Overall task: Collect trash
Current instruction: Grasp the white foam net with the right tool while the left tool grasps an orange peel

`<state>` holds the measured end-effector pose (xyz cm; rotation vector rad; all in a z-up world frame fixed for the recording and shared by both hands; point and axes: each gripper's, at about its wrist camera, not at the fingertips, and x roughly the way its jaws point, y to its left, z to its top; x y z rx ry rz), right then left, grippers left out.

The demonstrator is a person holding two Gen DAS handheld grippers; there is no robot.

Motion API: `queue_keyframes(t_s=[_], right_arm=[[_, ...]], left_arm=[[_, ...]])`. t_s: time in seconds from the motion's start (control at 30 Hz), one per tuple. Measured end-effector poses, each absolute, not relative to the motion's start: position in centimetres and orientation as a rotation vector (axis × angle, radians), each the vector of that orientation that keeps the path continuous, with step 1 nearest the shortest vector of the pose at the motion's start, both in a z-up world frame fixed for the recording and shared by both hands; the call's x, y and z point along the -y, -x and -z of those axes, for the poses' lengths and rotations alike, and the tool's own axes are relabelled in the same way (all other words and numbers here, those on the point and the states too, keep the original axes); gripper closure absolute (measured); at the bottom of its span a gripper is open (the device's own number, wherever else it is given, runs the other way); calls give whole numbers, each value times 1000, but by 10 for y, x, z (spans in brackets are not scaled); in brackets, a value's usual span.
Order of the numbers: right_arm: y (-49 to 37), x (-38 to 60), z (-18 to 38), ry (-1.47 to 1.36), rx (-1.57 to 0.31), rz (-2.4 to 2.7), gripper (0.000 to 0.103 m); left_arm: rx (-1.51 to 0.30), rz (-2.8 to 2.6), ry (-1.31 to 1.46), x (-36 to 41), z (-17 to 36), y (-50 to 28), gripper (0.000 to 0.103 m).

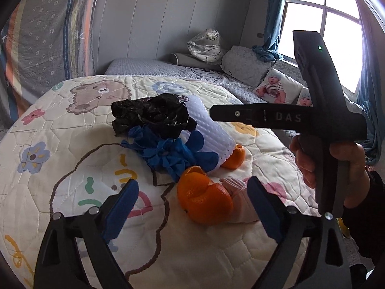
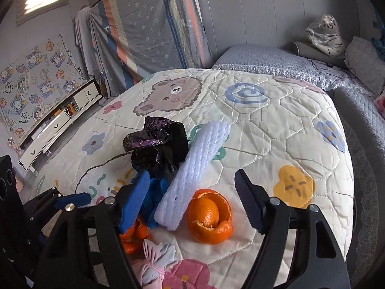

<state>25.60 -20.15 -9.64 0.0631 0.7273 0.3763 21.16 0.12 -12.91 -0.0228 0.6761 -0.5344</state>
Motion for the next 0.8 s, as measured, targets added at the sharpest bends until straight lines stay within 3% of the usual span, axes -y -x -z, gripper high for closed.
queue_keyframes(t_s=[0.33, 0.57, 0.8], right_arm=[[-279, 196, 113, -67, -803, -381, 41], [-283, 195, 119, -64, -828, -381, 52], [-285, 190, 121, -40, -839, -379, 69]], left_arm=[[-784, 546, 59, 4, 143, -233, 36], [-803, 578, 45, 13, 144, -236, 57], [-799, 569, 37, 16, 144, -234, 60]])
